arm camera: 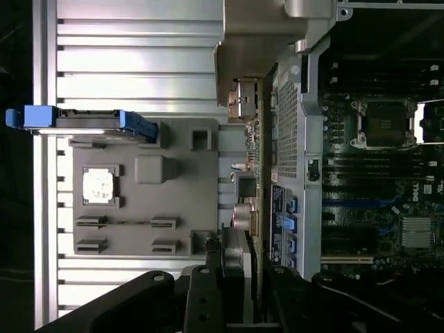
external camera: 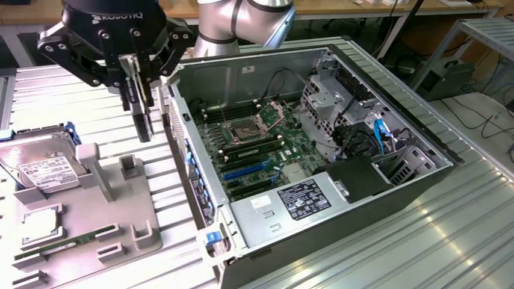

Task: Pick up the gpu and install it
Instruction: 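Pick up the gpu and move the gpu toward the slot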

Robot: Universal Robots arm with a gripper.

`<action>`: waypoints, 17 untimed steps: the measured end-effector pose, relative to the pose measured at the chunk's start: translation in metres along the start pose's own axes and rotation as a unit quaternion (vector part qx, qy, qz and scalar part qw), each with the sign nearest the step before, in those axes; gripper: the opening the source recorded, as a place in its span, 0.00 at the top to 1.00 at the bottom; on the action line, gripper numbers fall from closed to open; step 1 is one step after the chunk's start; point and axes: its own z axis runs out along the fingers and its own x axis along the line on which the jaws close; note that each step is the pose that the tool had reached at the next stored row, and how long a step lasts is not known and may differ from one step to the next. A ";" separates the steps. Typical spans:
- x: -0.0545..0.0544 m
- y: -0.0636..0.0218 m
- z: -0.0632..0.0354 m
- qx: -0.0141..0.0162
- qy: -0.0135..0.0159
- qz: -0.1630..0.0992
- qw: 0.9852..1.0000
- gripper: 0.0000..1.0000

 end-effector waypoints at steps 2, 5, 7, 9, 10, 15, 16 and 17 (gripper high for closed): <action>-0.014 -0.0001 0.0003 0.000 0.000 0.000 1.000 0.71; -0.028 -0.0002 0.0003 0.000 0.000 0.000 1.000 0.71; -0.051 -0.0005 0.0007 0.000 0.000 0.000 1.000 0.71; -0.055 -0.0005 0.0008 0.000 0.000 0.000 1.000 0.71; -0.058 -0.0005 0.0008 0.000 0.000 0.000 1.000 0.71; -0.070 -0.0007 0.0010 0.000 0.000 0.000 1.000 0.71; -0.074 -0.0007 0.0011 0.000 0.000 0.000 1.000 0.71; -0.076 -0.0007 0.0011 0.000 0.000 0.000 1.000 0.71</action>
